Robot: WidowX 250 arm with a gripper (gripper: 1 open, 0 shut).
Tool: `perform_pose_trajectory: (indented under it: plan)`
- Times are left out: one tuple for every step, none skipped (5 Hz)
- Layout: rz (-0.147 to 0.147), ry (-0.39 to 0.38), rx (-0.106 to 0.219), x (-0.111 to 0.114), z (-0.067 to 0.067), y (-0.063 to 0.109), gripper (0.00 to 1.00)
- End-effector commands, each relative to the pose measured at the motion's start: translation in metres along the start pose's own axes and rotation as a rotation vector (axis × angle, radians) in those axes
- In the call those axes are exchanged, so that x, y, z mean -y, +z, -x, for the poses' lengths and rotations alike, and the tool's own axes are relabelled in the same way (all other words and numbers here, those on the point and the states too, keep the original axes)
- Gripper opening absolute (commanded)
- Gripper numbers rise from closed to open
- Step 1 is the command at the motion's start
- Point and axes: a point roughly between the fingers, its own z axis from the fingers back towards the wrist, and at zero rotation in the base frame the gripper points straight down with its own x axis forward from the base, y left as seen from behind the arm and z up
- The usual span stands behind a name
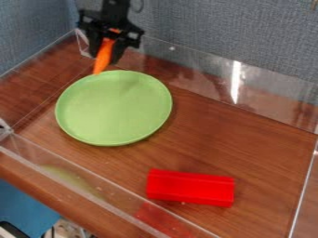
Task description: Put the carrot on the left side
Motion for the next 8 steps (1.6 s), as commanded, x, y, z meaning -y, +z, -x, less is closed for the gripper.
perform_pose_trajectory:
  plan:
    - [0.000, 0.051, 0.062, -0.025, 0.008, 0.017, 0.00]
    - [0.015, 0.059, 0.027, -0.031, 0.016, -0.007, 0.00]
    - [0.039, 0.038, 0.011, -0.030, 0.017, -0.029, 0.00]
    - [0.069, -0.001, 0.000, -0.029, 0.014, -0.049, 0.00]
    - [0.109, -0.013, -0.009, -0.032, 0.009, -0.060, 0.00]
    - [0.141, -0.027, -0.013, -0.034, 0.006, -0.066, 1.00]
    - [0.165, -0.042, -0.018, -0.035, 0.003, -0.072, 1.00]
    - [0.185, -0.045, -0.026, -0.036, 0.005, -0.074, 1.00]
